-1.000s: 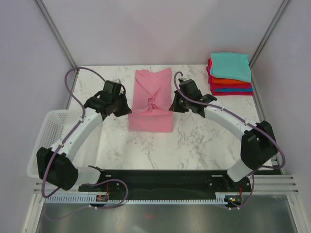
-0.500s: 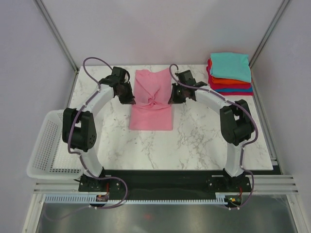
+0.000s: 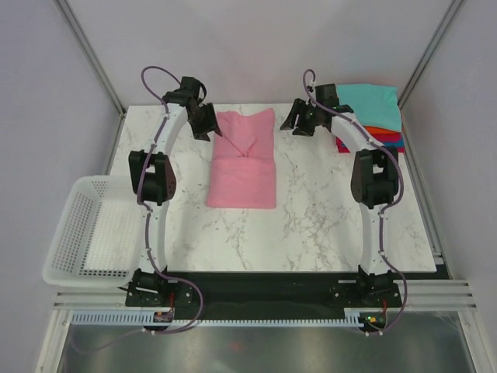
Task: Fold and stack the t-shirts
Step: Fold the tshirt
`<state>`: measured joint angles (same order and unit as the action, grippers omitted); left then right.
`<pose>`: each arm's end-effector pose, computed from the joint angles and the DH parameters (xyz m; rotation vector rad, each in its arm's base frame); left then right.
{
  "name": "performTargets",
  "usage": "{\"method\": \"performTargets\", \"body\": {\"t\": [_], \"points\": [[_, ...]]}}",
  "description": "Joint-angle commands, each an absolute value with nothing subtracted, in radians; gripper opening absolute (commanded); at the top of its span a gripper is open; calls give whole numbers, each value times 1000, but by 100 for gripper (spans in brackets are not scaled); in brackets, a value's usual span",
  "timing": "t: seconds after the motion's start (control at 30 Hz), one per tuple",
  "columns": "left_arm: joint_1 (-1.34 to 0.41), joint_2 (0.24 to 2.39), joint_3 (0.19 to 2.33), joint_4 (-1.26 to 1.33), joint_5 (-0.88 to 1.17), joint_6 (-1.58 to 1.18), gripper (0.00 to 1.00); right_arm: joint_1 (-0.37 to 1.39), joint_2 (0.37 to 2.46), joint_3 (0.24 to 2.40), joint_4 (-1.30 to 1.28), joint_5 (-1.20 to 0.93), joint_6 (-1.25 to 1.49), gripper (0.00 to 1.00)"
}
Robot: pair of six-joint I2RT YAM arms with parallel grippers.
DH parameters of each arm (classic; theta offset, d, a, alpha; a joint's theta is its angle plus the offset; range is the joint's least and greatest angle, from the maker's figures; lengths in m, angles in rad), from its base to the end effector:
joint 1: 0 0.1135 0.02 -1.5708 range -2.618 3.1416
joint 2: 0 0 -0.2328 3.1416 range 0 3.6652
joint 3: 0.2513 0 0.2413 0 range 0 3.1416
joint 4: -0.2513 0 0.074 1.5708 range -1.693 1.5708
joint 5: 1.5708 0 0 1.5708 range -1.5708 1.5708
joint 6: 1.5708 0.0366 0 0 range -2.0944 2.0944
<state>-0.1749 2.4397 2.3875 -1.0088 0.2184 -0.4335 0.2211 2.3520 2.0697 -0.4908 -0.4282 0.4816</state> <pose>0.4790 -0.0927 0.2158 -0.2694 2.6656 -0.4892 0.4864 0.1249 0.1964 0.0938 2.4118 0.8393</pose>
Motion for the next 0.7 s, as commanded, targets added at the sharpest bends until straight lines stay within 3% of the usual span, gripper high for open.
{"method": "performTargets", "body": {"t": [0.0, 0.13, 0.33, 0.47, 0.67], "points": [[-169, 2271, 2304, -1097, 230, -382, 57, 222, 2137, 1918, -467, -486, 456, 65], [-169, 2051, 1972, -971, 244, -383, 57, 271, 1880, 1413, -292, -483, 482, 71], [-170, 1681, 1455, -737, 296, -436, 57, 417, 1718, 1015, -141, -463, 512, 72], [-170, 1498, 1177, -592, 296, -480, 57, 442, 1732, 875, -8, -502, 578, 68], [-170, 1362, 803, -382, 308, -561, 56, 483, 1740, 835, 43, -460, 595, 66]]}}
